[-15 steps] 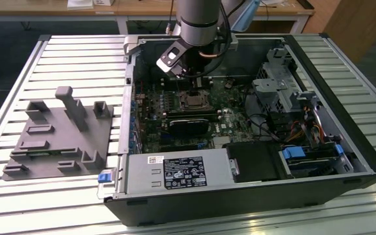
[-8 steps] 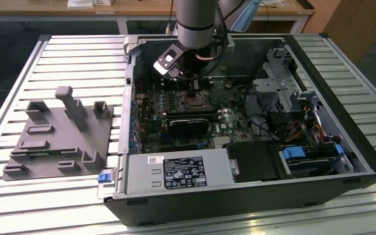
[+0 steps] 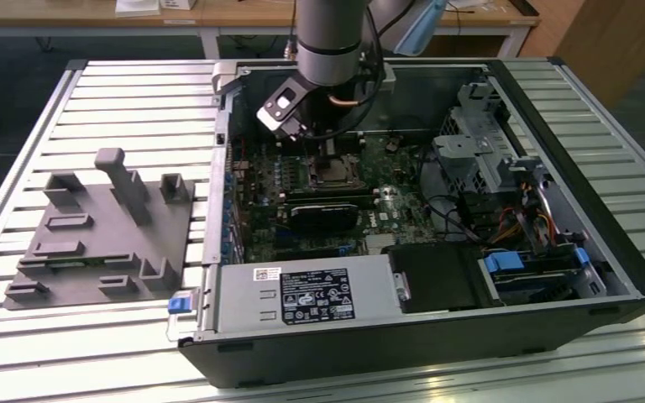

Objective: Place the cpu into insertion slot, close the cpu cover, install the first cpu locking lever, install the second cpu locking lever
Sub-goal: 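Close the cpu cover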

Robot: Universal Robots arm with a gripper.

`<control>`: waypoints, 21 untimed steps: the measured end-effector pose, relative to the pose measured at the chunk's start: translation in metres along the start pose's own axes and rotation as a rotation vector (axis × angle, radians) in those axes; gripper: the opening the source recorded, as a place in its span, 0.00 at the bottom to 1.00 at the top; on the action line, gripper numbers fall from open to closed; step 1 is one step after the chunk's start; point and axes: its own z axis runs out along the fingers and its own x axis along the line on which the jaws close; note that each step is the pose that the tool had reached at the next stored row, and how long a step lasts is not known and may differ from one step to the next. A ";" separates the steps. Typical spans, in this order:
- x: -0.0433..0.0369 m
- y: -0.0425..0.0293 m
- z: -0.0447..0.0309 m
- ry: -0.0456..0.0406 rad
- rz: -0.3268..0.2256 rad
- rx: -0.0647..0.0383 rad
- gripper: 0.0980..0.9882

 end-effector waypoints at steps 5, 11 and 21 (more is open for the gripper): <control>0.0000 -0.0024 0.0039 0.0000 0.000 0.000 0.01; -0.0001 -0.0044 0.0074 -0.0001 0.000 0.000 0.01; 0.0007 0.0010 0.0101 -0.0005 -0.002 0.000 0.01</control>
